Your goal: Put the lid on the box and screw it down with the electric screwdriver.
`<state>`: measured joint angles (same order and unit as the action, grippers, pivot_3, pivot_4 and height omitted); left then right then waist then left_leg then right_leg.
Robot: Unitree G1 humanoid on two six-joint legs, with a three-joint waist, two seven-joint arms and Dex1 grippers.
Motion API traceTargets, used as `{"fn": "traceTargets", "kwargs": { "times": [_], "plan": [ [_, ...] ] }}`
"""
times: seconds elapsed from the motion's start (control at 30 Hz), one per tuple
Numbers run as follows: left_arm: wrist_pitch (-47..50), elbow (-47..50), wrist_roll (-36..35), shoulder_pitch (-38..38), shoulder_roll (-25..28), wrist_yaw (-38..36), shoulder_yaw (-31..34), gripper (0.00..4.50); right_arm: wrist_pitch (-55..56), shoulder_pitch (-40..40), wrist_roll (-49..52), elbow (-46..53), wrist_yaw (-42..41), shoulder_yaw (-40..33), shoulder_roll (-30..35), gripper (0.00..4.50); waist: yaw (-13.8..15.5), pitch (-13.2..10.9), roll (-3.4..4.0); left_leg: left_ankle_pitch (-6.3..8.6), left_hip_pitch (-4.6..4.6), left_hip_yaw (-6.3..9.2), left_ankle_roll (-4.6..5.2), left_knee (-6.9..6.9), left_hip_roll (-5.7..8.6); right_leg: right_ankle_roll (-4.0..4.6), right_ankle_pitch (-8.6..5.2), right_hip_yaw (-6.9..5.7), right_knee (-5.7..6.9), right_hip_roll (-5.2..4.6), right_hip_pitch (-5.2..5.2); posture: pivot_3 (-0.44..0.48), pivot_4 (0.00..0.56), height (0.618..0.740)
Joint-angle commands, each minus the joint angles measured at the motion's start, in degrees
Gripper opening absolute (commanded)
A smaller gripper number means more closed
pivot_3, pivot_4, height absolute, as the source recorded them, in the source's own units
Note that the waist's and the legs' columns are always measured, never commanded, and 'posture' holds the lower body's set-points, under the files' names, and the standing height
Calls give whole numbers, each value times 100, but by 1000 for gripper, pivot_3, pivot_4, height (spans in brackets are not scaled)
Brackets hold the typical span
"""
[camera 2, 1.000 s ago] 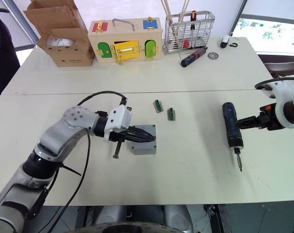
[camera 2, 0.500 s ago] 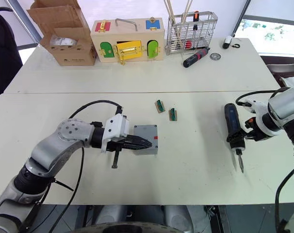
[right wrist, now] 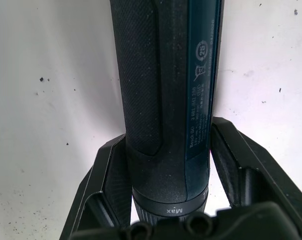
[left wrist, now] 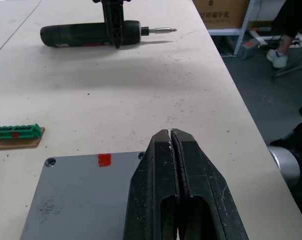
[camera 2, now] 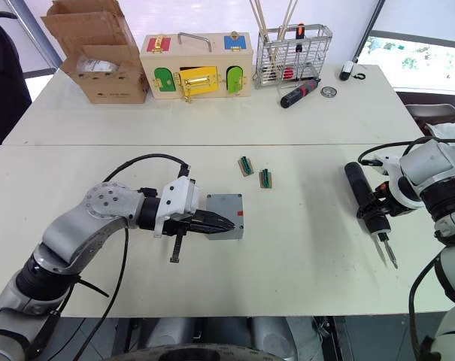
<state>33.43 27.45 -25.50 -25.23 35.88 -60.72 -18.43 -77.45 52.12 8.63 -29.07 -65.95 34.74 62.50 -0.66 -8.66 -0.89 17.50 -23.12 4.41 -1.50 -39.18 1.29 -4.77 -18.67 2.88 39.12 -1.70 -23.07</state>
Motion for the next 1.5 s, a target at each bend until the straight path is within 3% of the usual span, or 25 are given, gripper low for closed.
{"fn": "traceTargets", "kwargs": {
  "times": [0.03,0.2,0.3,0.37,0.43,0.5,0.63,0.8,0.87,0.97,1.2,1.5],
  "plan": [
    [-99,4,-19,-88,29,-85,69,0,-144,-367,66,312,79,-76,-31,1948,2,0,0,0,0,1,0,0,0,0,0,-1,0,0,0,0,150,740],
    [-192,-216,10,-166,120,-265,139,0,-376,-464,232,620,358,-904,-99,1948,7,0,0,0,-2,4,0,0,1,0,0,-3,-1,-1,1,0,150,740],
    [-223,-561,-64,-318,210,-419,327,0,-197,271,476,413,819,-2326,-545,1948,-72,-11,17,0,-2,-2,0,4,0,0,0,3,2,3,-6,0,150,740],
    [-272,-851,-78,-457,249,-515,433,0,24,712,704,462,1216,-3391,-840,1948,-155,-42,76,-1,-6,-19,-2,4,0,1,1,12,14,6,-25,0,150,740],
    [-319,-1128,-59,-623,278,-632,498,0,108,842,926,972,1566,-4240,-1054,1948,-161,-56,130,-2,-22,-28,-3,8,1,0,1,15,26,6,-49,0,150,740],
    [-376,-1376,-26,-774,335,-791,533,0,-105,766,1177,1868,1969,-5065,-1425,1948,-94,-55,133,-2,-41,-24,-1,23,-1,-1,0,11,26,8,-74,0,150,740],
    [-415,-1675,50,-1023,403,-1079,445,0,-439,129,1990,4578,2576,-6547,-2874,1948,-12,-48,124,-10,-49,-10,-17,24,-8,-1,0,-6,48,10,-90,0,150,740],
    [-353,-1887,156,-1194,415,-1231,406,0,-141,-582,2489,6695,3950,-7230,-5444,1948,-30,-48,125,-19,-99,-16,-34,4,9,-1,0,-2,65,-5,-127,0,150,740],
    [-271,-1869,148,-1226,436,-1264,419,0,81,-761,2773,7088,4435,-7369,-6378,1948,-19,-48,125,-41,-100,-14,-71,2,15,-2,1,-1,74,-12,-130,0,150,740],
    [-141,-1801,73,-1237,507,-1332,489,0,613,-936,2973,7413,5002,-7256,-7141,1948,-17,-49,126,-61,-92,-7,-102,-1,18,-2,1,-1,94,-11,-132,0,150,740],
    [71,-1638,69,-1195,489,-1364,350,0,2430,-2528,2211,7684,4741,-5168,-6556,1948,-184,-47,127,-61,-83,4,-104,17,18,-2,1,-2,100,-3,-132,0,150,740],
    [-11,-1668,333,-1161,481,-1395,203,0,4891,-3486,858,6940,4646,-3296,-6067,1948,-281,-47,127,-62,-75,4,-104,17,13,-1,0,-1,98,6,-132,0,150,740]
  ]
}}
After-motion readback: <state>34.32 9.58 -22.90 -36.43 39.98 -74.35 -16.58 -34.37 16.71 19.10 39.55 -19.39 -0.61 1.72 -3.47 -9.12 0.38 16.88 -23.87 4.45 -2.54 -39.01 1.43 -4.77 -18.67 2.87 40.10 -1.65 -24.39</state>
